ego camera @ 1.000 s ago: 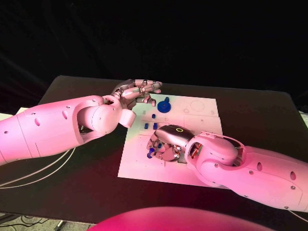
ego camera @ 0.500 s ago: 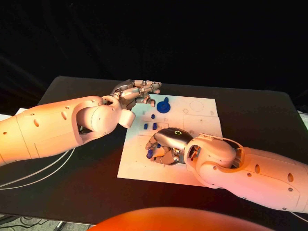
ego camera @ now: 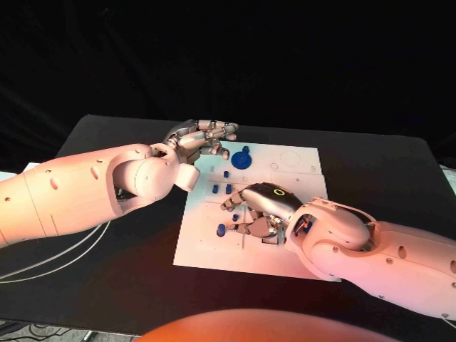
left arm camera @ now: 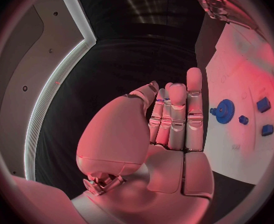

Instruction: Assemble the parts on the task board

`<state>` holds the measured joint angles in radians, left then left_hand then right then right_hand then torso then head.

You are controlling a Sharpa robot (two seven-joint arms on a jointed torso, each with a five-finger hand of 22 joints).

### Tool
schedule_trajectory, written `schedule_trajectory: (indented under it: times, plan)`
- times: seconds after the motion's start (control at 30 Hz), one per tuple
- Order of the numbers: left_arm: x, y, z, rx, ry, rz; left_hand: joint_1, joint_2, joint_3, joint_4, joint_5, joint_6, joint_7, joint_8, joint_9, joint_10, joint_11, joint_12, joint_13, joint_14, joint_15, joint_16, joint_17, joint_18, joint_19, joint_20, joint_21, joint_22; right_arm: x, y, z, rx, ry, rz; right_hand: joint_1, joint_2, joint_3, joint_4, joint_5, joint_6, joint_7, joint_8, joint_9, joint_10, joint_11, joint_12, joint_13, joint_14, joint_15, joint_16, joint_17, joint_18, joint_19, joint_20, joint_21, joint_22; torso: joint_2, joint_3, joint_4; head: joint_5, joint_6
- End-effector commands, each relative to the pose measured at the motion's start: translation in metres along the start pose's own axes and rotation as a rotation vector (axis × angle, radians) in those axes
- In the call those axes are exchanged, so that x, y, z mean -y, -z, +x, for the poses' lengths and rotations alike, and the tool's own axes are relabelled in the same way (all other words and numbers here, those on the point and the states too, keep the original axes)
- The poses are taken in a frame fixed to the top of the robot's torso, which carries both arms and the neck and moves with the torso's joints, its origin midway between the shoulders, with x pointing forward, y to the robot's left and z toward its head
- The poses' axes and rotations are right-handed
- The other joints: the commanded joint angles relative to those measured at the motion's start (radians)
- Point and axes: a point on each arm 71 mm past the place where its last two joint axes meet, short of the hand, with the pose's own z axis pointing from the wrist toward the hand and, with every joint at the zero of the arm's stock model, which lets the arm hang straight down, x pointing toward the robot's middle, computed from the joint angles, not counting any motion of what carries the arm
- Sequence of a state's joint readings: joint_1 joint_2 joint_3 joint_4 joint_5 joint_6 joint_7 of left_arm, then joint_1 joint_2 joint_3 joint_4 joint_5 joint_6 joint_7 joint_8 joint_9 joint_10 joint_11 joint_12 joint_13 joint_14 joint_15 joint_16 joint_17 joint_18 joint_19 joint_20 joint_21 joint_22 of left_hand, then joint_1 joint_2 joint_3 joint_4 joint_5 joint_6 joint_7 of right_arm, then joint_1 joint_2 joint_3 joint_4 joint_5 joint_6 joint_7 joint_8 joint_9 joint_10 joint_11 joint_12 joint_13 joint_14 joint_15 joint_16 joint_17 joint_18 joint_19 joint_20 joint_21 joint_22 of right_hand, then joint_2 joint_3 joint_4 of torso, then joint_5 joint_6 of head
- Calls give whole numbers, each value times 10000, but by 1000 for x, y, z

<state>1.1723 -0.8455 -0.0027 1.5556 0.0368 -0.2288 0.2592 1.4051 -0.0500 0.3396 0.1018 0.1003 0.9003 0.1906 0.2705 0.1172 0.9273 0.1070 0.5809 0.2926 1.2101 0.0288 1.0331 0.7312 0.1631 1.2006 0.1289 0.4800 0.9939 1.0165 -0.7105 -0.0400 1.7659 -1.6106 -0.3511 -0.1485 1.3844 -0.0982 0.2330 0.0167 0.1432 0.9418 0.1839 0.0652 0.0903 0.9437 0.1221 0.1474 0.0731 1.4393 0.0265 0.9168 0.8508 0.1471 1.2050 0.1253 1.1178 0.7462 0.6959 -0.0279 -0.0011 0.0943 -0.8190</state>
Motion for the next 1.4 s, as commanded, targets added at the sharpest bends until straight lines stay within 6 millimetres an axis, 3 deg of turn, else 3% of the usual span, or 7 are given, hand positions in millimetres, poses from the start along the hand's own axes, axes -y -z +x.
schedule_trajectory:
  times: [0.03, 0.3, 0.43, 0.57, 0.67, 1.0, 1.4]
  plan:
    - [0, 0, 2, -219, 31, 49, -18, -33, -61, -20, -28, -81, -16, 53, -16, -71, 20, 60, -11, -79, 5, -35, -13, 187, -31, 5, -67, -16, 9, 11, -20, 1075, -1156, 211, -4, 103, -37, 50, 67, 165, 2, 84, 23, 472, -43, 289, 47, 46, -41, 31, 17, 42, 86, -27, 47, 44, -5, -22, -5, -107, 74]
    - [1, 2, -1, -132, 7, 52, -11, -34, -62, -25, -27, -84, -17, 59, -17, -74, 19, 63, -13, -82, 4, -38, -18, 188, -31, 5, -70, -18, 46, 53, -49, 801, -1948, 2142, -508, 35, -337, 456, 328, 761, -406, 385, 140, 3169, -667, 1990, 873, 569, -493, 1601, 1570, -287, 1101, -385, 1245, 1965, -29, -15, -117, -381, 151]
    - [1, 2, -1, -131, 5, 51, -20, -37, -70, -19, -29, -88, -14, 63, -17, -76, 21, 66, -14, -85, 5, -41, -24, 188, -31, 5, -73, -20, 61, 75, -56, 629, -1796, 2967, -592, 50, -797, 715, 396, 934, -642, 572, 195, 3074, -908, 3768, 2608, 726, -757, 2536, 2464, -502, 1583, -639, 2006, 3106, -48, -1, -200, -576, 250]
    - [0, 3, 0, -156, 9, 36, -20, -37, -70, -19, -29, -88, -14, 63, -17, -76, 21, 66, -14, -85, 5, -41, -24, 188, -31, 5, -73, -20, 72, 91, -57, 446, -1573, 3690, -780, 138, -1216, 1109, 474, 966, -672, 741, 252, 2787, -908, 5909, 4976, 720, -727, 2984, 2899, -564, 1657, -637, 2291, 3549, -76, -6, -255, -801, 296]
    - [0, 3, -1, -147, 4, 38, -20, -37, -70, -19, -29, -88, -14, 63, -17, -76, 21, 66, -14, -85, 5, -41, -24, 188, -31, 5, -73, -20, 79, 100, -55, 211, -1085, 4182, -1185, 76, -1627, 1540, 1220, 997, -706, 917, 316, 2814, -928, 7227, 6487, 692, -719, 3071, 2969, -561, 1611, -648, 2333, 3592, -96, -14, -297, -927, 310]
    - [-1, 3, -2, -134, -1, 35, -37, -36, -82, -5, -31, -93, -11, 73, -18, -78, 25, 73, -17, -88, 7, -43, -29, 188, -30, 7, -79, -24, 87, 110, -43, -396, -47, 5175, -1595, 108, -2598, 2584, 2465, 1103, -843, 1534, 561, 2601, -1025, 8092, 7666, 610, -788, 2976, 2817, -535, 1495, -702, 2335, 3559, -112, -28, -307, -1077, 258]
    - [-2, 4, -4, -121, 2, -33, -37, -36, -82, -5, -31, -93, -11, 73, -18, -78, 25, 73, -17, -88, 7, -43, -29, 188, -30, 7, -79, -24, 82, 107, -35, -983, 986, 5479, -1783, 138, -3128, 2743, 2027, 1141, -918, 1881, 793, 2558, -1078, 7926, 7690, 593, -834, 2918, 2762, -537, 1460, -734, 2312, 3554, -103, -24, -320, -1098, 227]
